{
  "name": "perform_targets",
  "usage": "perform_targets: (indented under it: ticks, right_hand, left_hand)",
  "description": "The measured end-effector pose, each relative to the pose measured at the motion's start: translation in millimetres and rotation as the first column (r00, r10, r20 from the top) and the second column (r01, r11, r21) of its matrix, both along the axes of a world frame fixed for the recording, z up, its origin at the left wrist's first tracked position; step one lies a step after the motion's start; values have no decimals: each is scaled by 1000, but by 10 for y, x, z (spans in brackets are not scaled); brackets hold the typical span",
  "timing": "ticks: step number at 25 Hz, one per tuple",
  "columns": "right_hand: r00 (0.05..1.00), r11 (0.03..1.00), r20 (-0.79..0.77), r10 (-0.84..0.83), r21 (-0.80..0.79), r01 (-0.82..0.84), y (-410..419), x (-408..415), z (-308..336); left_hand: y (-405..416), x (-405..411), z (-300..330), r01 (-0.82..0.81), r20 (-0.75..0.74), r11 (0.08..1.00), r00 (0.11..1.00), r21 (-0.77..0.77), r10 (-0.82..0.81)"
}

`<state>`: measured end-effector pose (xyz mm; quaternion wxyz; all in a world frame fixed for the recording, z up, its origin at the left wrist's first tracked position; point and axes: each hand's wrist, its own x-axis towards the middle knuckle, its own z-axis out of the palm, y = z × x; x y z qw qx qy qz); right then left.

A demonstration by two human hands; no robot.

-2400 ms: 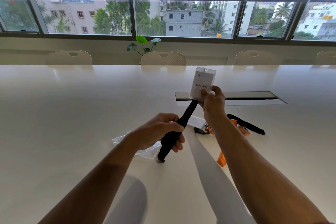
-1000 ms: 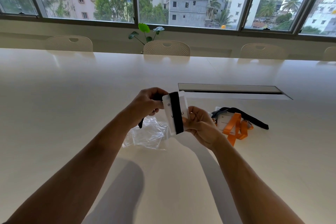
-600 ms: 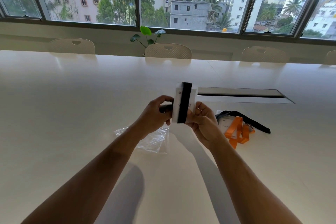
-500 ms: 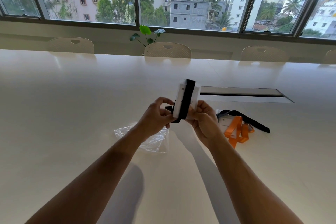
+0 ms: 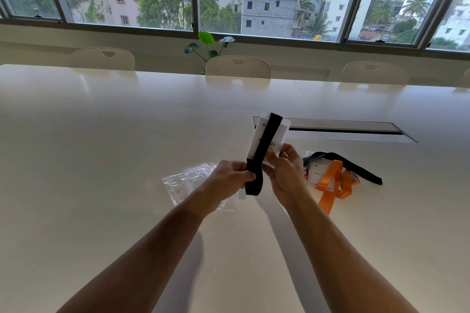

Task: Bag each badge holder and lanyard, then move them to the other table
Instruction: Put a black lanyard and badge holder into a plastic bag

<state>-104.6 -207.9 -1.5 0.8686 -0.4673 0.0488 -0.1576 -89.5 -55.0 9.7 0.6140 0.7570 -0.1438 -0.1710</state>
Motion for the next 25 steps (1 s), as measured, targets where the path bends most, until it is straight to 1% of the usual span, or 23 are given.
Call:
perform_targets:
  ticks: [3, 5, 7, 9, 11, 13, 16, 18, 20, 23, 25]
  right_hand:
    - [1000, 1000, -17, -13, -8, 13, 35, 5, -51]
    - [1000, 999, -6, -7, -35, 7, 47, 5, -82]
    - [1000, 997, 7, 5, -71, -4, 56, 0, -111]
    - [1000, 989, 6, -24, -149, 24, 39, -1, -158]
    - [999, 968, -8, -54, -245, 50, 11, -9, -220]
    - [999, 947, -22, -43, -321, 34, -1, -26, -279]
    - [999, 903, -36, -25, -430, 7, 34, -48, -320]
    - [999, 894, -16, 33, -448, -36, 64, -68, -326]
    - [995, 888, 2, 102, -451, -90, 84, -95, -318]
    - [984, 899, 28, 175, -411, -148, 67, -129, -319]
    - [977, 914, 54, 206, -368, -172, 47, -150, -322]
  left_hand:
    - [-27, -39, -23, -6, -26, 1000, 1000, 24, 7]
    - [-33, -47, -70, 12, -2, 994, 1000, 106, -12]
    - [-40, -56, -133, -20, 49, 983, 999, 184, 11]
    - [-37, -60, -163, -44, 103, 973, 994, 225, 21]
    - [-22, -55, -136, -30, 146, 971, 989, 239, -5]
    - [-7, -27, -79, -18, 172, 975, 985, 223, -21]
    - [4, 27, -8, -10, 140, 994, 990, 112, -6]
    - [9, 56, 13, -27, 98, 999, 995, 20, 25]
    - [31, 83, 22, -49, 87, 999, 995, -17, 51]
    - [67, 121, 2, -18, 156, 1000, 988, -8, 19]
    - [66, 129, -36, -29, 276, 998, 961, 49, 15]
